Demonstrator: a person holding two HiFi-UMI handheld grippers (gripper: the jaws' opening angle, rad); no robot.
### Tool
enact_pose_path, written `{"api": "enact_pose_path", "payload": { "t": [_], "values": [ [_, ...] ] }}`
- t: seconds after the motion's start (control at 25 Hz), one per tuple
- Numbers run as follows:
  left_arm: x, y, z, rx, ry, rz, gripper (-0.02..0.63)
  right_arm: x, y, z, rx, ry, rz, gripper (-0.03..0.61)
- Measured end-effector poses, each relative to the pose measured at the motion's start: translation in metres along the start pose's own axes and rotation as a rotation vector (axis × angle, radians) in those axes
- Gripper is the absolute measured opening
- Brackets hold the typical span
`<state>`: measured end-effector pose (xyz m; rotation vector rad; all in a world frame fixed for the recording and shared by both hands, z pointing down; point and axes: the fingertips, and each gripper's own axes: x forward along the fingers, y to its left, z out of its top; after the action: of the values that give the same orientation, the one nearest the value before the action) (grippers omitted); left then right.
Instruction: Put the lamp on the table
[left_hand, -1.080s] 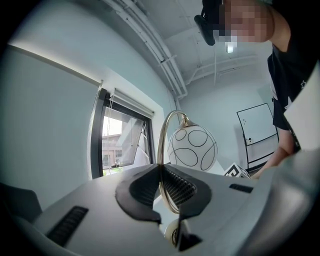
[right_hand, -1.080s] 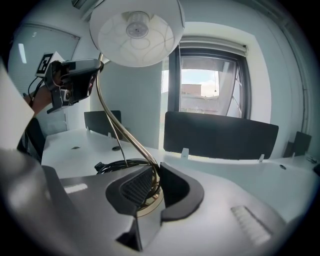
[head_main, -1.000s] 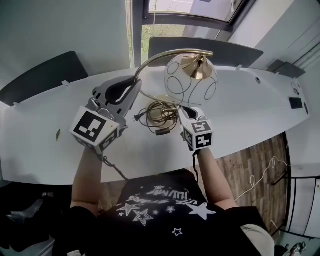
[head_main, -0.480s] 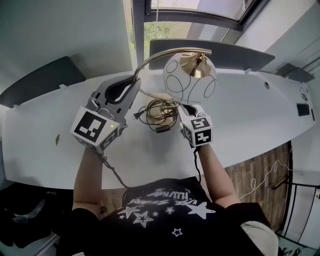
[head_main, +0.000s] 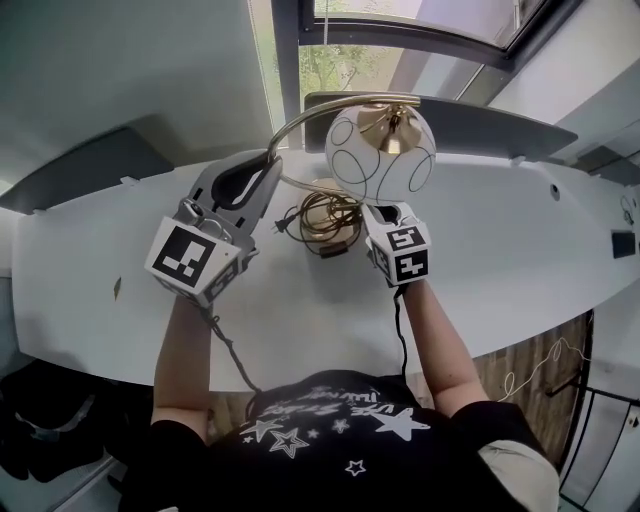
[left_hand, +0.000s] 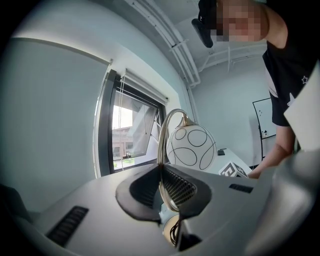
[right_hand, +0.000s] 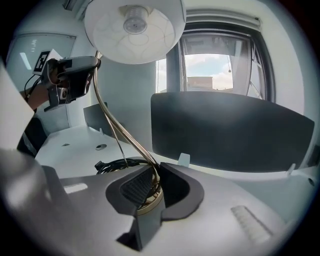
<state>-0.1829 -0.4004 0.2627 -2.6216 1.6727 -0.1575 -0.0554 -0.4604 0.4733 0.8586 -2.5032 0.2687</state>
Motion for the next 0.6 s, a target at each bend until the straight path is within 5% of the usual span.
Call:
{"api": "enact_pose_path", "payload": {
  "t": [0.6],
  "values": [
    [0.03,0.037,-0.028,-0.002,0.06,0.039,0.032,0.058,-0.022,0.004,0.023,0.008,0.005,0.041]
  ]
}}
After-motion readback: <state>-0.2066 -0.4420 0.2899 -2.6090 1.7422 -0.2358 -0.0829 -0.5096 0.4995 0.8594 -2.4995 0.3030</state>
